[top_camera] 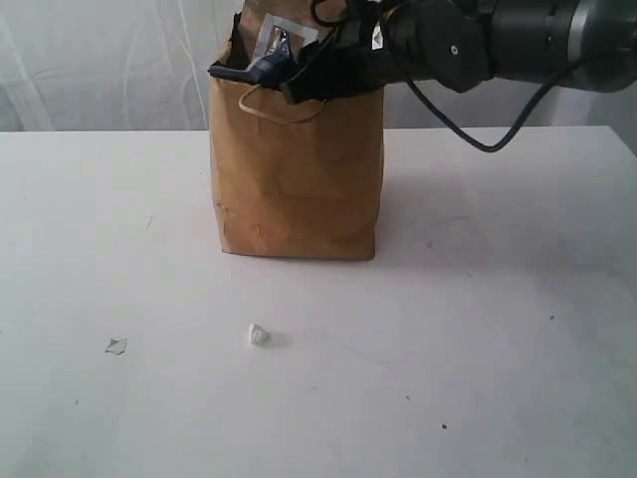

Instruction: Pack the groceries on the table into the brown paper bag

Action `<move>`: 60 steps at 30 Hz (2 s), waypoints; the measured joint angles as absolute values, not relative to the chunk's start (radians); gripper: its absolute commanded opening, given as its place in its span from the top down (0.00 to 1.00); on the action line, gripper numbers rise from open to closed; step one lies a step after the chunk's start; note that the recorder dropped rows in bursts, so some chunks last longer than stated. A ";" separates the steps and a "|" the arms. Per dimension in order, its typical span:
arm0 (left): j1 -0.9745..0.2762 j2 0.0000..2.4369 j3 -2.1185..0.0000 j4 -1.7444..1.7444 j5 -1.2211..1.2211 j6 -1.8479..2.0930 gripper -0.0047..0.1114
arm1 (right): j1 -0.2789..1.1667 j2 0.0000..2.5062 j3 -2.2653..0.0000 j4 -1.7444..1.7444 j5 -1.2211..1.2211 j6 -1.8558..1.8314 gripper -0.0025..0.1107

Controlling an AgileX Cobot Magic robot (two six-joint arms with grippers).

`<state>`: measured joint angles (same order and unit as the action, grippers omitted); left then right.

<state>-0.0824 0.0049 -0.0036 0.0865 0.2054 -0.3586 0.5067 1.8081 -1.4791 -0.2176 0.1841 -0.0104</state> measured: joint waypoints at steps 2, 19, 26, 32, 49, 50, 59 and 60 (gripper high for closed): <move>-0.082 0.005 -0.004 0.087 0.205 -0.359 0.96 | 0.507 1.796 -1.479 -0.218 0.213 -0.010 0.42; -0.082 0.005 -0.004 0.087 0.205 -0.359 0.96 | 0.503 1.645 -1.479 -0.218 0.527 0.000 0.42; -0.082 0.005 -0.004 0.087 0.205 -0.359 0.96 | 0.503 1.588 -1.479 -0.183 0.632 0.000 0.42; -0.082 0.005 -0.004 0.098 0.205 -0.359 0.96 | 0.503 1.496 -1.479 -0.130 0.659 0.000 0.53; -0.082 0.005 -0.004 0.183 0.207 -0.359 0.96 | 0.503 1.457 -1.451 -0.111 0.918 0.000 0.98; -0.082 0.005 -0.004 0.183 0.209 -0.359 0.96 | 0.503 1.452 -1.432 -0.107 0.918 -0.006 0.98; -0.082 0.005 -0.004 0.188 0.209 -0.359 0.96 | 0.510 1.337 -1.008 -0.036 0.560 -0.156 0.98; -0.082 0.005 -0.004 0.188 0.209 -0.359 0.96 | 0.519 1.320 -0.968 -0.021 0.504 -0.189 0.98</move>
